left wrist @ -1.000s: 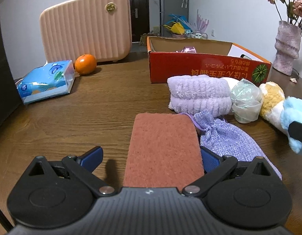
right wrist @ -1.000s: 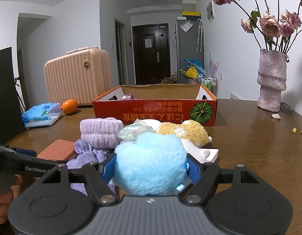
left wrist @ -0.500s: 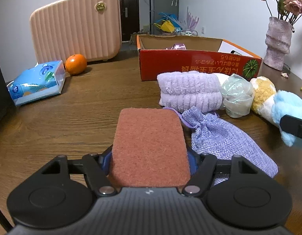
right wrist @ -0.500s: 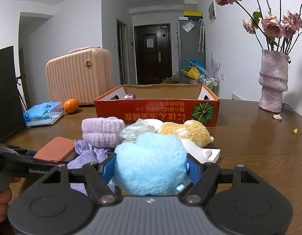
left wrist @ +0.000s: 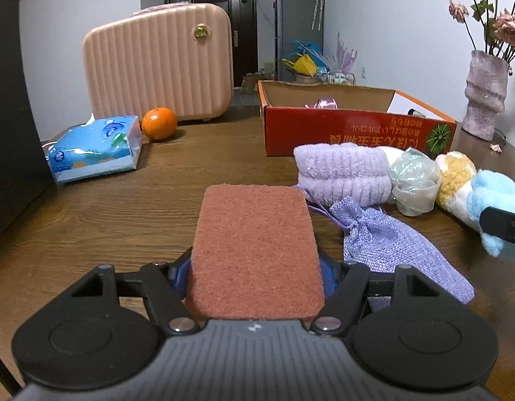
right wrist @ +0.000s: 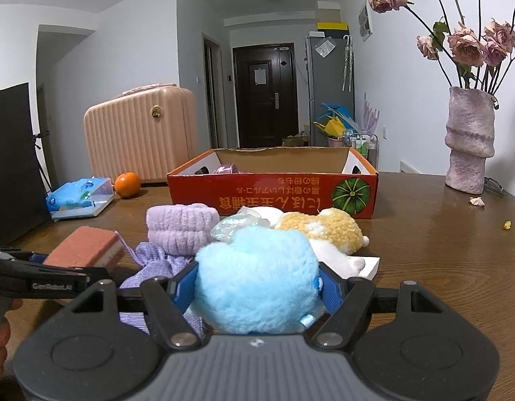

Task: Organize soft objects
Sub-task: 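Grasp the pink sponge with the left tool while the right tool holds the plush, then lift and carry the sponge and blue plush with both tools over the cardboard box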

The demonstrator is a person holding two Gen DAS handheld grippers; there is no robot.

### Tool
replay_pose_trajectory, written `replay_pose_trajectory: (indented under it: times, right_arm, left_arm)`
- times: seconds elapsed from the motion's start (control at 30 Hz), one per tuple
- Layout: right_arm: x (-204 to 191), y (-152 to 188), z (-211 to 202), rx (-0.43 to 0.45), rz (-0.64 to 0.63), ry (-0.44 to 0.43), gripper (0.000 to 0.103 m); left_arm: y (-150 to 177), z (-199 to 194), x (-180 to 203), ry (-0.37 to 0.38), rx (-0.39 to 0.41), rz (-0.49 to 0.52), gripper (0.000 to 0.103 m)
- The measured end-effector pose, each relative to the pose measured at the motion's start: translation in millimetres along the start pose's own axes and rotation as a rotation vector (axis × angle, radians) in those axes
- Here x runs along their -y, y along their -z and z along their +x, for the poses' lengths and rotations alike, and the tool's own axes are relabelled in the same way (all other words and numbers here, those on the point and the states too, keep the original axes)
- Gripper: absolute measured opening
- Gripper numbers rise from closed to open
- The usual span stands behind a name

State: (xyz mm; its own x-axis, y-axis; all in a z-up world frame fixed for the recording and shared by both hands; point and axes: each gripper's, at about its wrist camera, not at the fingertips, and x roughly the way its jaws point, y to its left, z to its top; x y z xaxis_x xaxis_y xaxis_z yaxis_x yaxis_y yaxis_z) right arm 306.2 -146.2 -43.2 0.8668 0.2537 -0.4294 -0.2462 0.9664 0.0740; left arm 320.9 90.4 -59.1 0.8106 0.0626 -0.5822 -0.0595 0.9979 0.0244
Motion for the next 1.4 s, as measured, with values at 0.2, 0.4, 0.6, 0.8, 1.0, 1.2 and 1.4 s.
replay_pose_trajectory:
  times: [0.2,0.4,0.6,0.8,1.0,1.2,1.4]
  right_arm:
    - [-0.2,0.3,-0.9,0.002,-0.002,-0.002,0.072]
    - [-0.4,0.2,-1.5,0.003,-0.002,-0.002,0.072]
    - [-0.6,-0.8,-3.9,0.014,-0.001,-0.005,0.072]
    - [0.0,-1.7,-9.5,0.040,0.000,-0.009,0.072]
    - [2.4,-5.4,-13.3,0.072,0.007,0.002,0.072]
    - [4.8,-11.3,-14.5,0.102,0.002,0.011,0.072]
    - [12.3,-18.9,-10.7,0.125,0.011,0.024,0.072]
  left_arm:
    - [2.6,-11.9,-4.6,-0.009,0.029,-0.023,0.070]
    - [6.1,-23.6,-8.0,-0.008,0.054,-0.045,0.070]
    - [9.5,-31.5,-6.9,-0.011,0.069,-0.055,0.070]
    - [8.6,-38.7,-5.5,-0.011,0.093,-0.074,0.070]
    - [2.0,-47.1,5.2,0.020,0.124,-0.080,0.070]
    - [-6.8,-49.7,19.1,0.045,0.144,-0.078,0.070]
    - [-17.9,-46.7,30.1,0.054,0.158,-0.086,0.070]
